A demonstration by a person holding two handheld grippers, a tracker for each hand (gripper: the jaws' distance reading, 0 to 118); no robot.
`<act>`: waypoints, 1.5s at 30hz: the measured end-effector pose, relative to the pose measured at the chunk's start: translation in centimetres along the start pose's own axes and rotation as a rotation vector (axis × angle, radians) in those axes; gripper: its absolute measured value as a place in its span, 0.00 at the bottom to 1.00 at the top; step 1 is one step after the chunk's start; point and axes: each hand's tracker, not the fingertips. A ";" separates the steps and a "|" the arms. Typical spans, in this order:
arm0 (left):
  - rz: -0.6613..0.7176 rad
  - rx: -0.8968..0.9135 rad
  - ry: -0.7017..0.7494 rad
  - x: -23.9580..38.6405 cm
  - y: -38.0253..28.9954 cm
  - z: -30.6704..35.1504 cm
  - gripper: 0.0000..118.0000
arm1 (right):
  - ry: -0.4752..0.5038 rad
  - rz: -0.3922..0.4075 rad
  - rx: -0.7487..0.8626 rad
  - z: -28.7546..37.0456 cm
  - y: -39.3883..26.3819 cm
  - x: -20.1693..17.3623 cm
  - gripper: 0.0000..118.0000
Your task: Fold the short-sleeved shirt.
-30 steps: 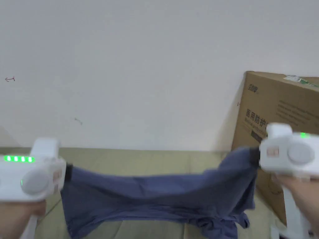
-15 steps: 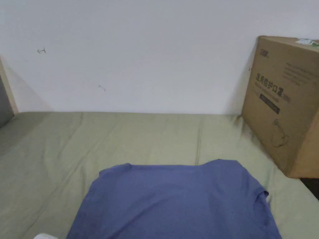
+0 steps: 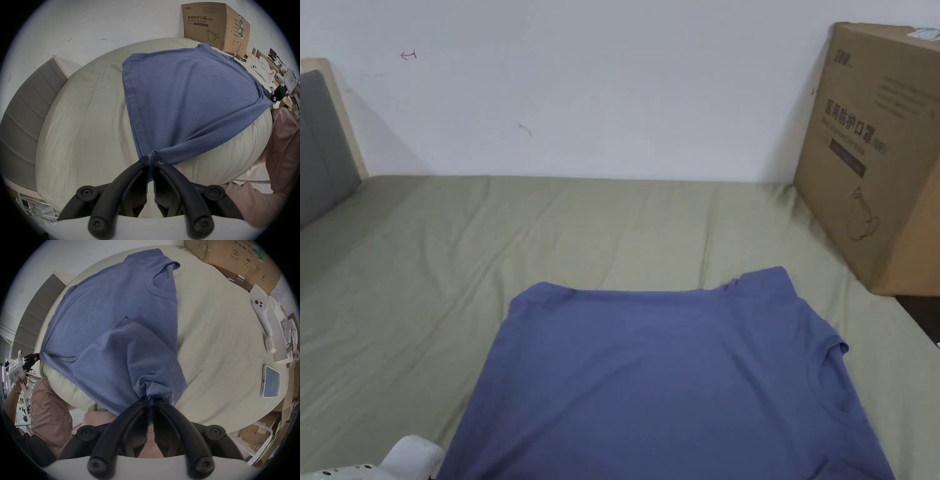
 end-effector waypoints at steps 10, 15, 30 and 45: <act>0.200 0.127 0.002 -2.0 0.0 5.0 0.95 | 0.011 -0.073 0.298 4.7 -2.3 -1.9 1.00; 0.377 0.397 0.039 -0.9 1.3 11.2 0.95 | 0.055 -0.148 0.660 10.8 -3.8 -6.0 0.99; 0.443 0.047 -0.034 -1.5 4.4 8.7 0.02 | 0.117 -0.055 1.036 17.7 -4.8 -13.1 0.02; 0.373 -0.286 0.108 -0.7 2.4 -5.5 0.86 | 0.138 -0.081 0.803 13.6 -3.5 -12.2 0.02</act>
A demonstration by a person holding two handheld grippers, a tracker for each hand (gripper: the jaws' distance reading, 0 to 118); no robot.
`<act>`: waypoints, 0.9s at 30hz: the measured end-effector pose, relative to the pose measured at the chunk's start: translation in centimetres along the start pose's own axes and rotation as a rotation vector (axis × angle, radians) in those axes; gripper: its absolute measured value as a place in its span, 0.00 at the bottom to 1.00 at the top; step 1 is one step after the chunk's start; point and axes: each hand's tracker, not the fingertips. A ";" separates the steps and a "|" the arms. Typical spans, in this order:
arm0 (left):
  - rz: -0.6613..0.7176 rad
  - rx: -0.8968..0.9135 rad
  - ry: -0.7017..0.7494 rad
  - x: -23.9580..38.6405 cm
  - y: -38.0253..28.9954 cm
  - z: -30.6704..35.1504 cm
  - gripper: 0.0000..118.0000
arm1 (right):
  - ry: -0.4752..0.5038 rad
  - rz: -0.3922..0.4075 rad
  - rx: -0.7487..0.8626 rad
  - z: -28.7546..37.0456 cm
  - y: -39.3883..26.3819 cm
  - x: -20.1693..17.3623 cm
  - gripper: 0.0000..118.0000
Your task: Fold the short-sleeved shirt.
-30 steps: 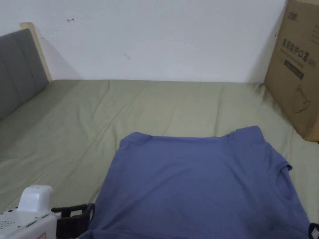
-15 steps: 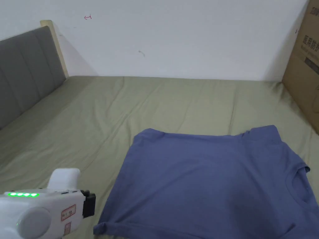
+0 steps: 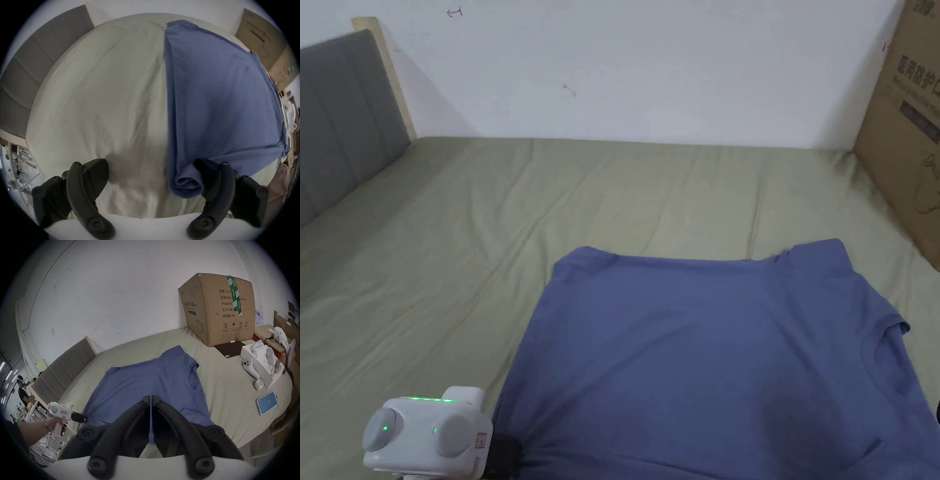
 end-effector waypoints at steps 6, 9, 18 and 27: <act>-0.240 0.037 -0.075 1.8 -1.8 2.8 0.26 | -0.044 -0.004 -0.036 -0.8 -0.4 1.5 0.02; -0.214 0.053 -0.094 2.1 -2.0 2.7 0.13 | -0.048 -0.032 -0.055 -1.4 -0.6 2.7 0.02; -0.105 0.170 -0.132 0.8 -2.8 7.3 0.06 | -0.138 -0.117 -0.414 -5.4 -2.1 11.2 0.21; -0.099 0.267 -0.133 1.6 -1.7 11.5 0.06 | -0.344 -0.093 -0.765 -11.6 -6.8 15.2 0.86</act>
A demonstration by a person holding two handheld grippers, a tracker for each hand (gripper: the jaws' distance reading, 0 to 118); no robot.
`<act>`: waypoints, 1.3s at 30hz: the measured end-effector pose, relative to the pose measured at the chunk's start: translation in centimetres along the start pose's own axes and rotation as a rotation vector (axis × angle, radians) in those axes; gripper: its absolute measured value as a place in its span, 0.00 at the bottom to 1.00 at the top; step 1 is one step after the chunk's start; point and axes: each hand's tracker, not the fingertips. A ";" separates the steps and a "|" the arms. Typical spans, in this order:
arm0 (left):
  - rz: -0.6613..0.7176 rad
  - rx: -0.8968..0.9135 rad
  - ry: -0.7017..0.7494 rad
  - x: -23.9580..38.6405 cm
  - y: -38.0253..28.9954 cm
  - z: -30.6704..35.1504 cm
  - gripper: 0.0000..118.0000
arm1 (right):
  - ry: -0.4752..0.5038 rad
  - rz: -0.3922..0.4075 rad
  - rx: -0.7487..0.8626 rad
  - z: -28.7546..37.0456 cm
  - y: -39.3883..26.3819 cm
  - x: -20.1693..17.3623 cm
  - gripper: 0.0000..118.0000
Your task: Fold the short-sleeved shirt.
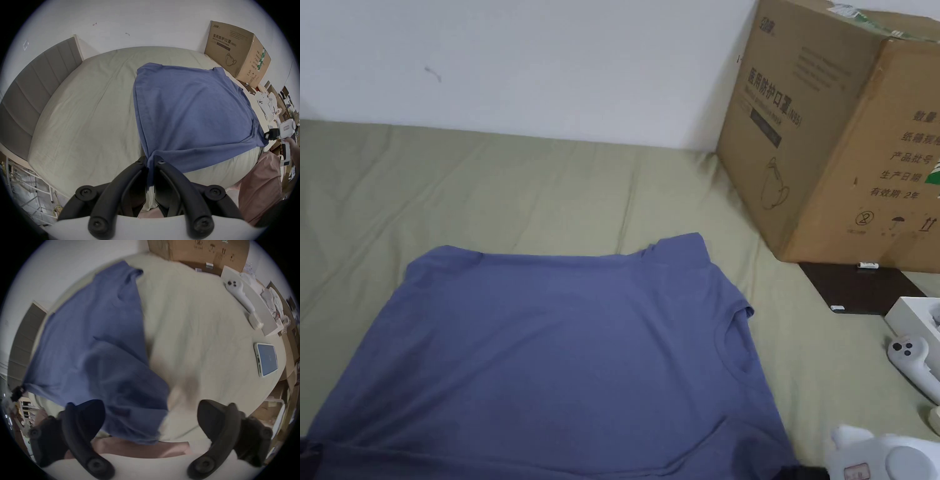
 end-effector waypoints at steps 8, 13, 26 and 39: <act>-0.018 -0.065 0.019 -0.1 -0.8 -1.6 0.06 | 0.088 0.119 0.117 3.7 -1.7 -1.7 0.05; 0.002 -0.060 -0.003 -1.1 -0.9 -0.4 0.06 | 0.110 0.123 0.171 6.8 -2.6 0.2 0.05; 0.005 -0.171 -0.079 -1.5 -3.3 3.0 0.06 | 0.128 0.115 0.208 12.0 -6.8 1.8 0.05; 0.246 -0.333 -0.074 -4.0 9.6 -9.9 0.06 | 0.016 0.204 0.366 6.8 13.2 -6.0 0.05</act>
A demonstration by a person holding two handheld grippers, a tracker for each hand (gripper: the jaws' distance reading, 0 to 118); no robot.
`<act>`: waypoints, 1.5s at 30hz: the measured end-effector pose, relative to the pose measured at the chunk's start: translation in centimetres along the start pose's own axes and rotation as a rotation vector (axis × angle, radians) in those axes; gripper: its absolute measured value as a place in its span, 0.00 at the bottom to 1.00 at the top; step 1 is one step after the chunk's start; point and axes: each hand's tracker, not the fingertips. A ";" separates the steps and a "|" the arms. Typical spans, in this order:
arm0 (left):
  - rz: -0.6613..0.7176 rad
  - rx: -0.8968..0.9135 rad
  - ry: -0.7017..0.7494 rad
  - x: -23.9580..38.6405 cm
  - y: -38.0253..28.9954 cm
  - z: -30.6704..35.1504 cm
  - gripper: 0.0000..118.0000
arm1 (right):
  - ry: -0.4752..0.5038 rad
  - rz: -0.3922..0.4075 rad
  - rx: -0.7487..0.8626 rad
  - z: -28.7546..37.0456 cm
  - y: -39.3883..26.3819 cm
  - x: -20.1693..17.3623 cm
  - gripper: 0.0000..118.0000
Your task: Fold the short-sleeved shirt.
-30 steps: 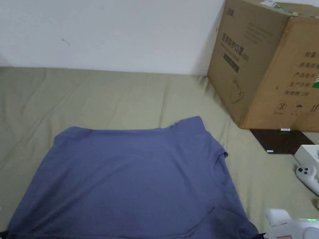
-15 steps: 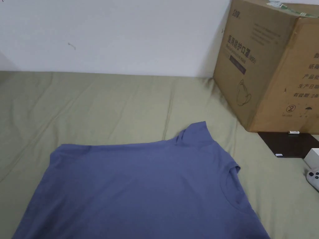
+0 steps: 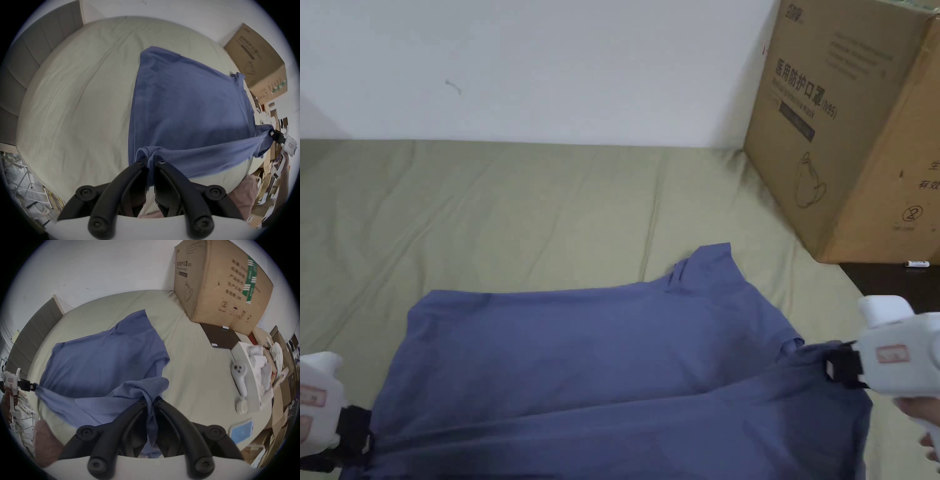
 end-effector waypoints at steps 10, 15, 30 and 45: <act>0.142 0.174 -0.043 -0.9 3.2 -1.6 0.97 | -0.077 -0.134 0.041 -7.4 0.4 0.2 1.00; -0.006 0.407 -0.068 -0.2 -1.1 3.3 0.93 | -0.032 -0.119 0.249 0.9 -4.2 -1.5 0.99; -0.028 0.379 0.023 -1.4 -10.0 3.3 0.04 | 0.196 -0.184 0.529 13.2 -10.9 -7.6 0.00; -0.093 0.098 0.165 -1.4 -4.6 -7.5 1.00 | 0.190 -0.146 0.408 11.2 -11.7 -7.0 0.00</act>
